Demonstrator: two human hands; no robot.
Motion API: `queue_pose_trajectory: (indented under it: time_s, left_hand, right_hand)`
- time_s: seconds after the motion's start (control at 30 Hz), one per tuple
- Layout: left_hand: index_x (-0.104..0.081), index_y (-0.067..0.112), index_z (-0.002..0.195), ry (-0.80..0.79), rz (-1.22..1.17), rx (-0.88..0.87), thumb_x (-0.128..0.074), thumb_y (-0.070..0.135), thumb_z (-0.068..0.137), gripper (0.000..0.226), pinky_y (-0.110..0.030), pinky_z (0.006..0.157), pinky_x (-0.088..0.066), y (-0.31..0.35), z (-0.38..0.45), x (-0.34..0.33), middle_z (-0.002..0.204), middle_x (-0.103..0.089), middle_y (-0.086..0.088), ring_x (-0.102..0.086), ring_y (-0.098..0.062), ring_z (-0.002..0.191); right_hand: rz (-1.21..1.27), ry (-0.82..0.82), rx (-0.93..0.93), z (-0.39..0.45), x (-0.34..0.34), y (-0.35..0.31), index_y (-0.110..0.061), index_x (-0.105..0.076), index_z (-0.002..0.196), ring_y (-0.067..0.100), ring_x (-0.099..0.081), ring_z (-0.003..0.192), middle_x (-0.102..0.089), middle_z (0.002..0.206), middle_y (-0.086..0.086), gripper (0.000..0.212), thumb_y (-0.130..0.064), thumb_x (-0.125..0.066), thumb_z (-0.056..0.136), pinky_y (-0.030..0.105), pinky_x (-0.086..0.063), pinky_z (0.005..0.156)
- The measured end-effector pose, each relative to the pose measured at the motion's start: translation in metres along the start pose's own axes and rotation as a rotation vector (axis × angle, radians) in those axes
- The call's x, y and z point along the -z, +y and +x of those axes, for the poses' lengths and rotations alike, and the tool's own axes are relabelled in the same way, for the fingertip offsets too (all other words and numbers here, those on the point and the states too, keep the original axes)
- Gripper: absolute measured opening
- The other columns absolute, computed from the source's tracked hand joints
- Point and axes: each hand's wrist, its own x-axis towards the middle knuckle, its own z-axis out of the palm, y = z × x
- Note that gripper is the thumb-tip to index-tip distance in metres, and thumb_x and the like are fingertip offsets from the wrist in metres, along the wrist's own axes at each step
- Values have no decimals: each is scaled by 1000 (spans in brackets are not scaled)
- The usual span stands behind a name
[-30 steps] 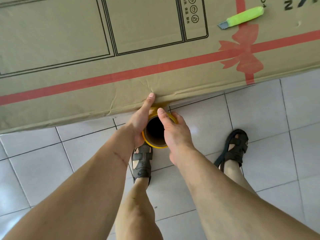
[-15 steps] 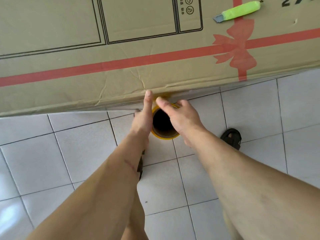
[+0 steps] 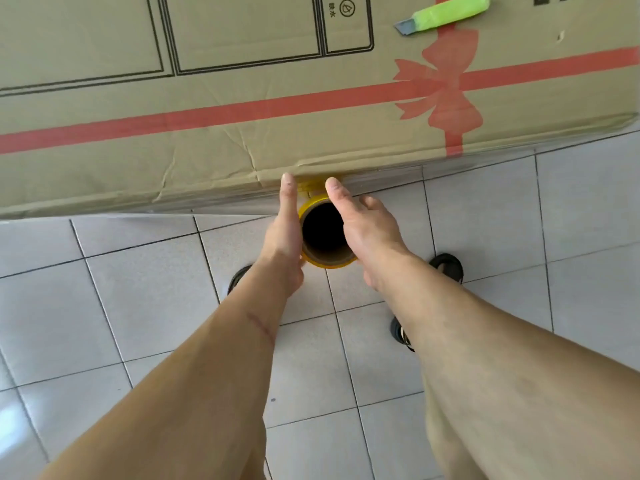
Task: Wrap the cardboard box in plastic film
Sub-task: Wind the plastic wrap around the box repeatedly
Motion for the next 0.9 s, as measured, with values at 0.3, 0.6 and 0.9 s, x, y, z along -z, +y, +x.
queue_pose_trajectory:
  time_s: [0.3, 0.6, 0.9]
  left_hand:
    - [-76, 9, 129, -196, 27, 97, -23, 108, 78, 123, -58, 112, -55, 22, -9, -22, 126, -80, -20, -77, -38, 119]
    - [-75, 12, 133, -52, -80, 51, -36, 99, 88, 105, -57, 113, -55, 5, -6, -46, 126, -81, -17, -78, -35, 119]
    - [-75, 15, 118, 114, 122, -107, -55, 90, 89, 83, -53, 106, -62, 21, -17, -78, 105, -86, -7, -82, -28, 105]
  right_hand:
    - [-61, -33, 127, 9, 22, -6, -21, -57, 132, 15, -54, 110, -59, 129, -4, 73, -75, -50, 84, 29, -36, 88]
    - [-64, -107, 30, 16, 42, -7, -27, -37, 151, 22, -44, 137, -43, 153, -2, 86, -76, -52, 82, 38, -36, 106]
    - [9, -145, 52, 26, 70, 2, -26, -40, 149, 15, -46, 132, -48, 149, -6, 84, -78, -49, 83, 28, -36, 100]
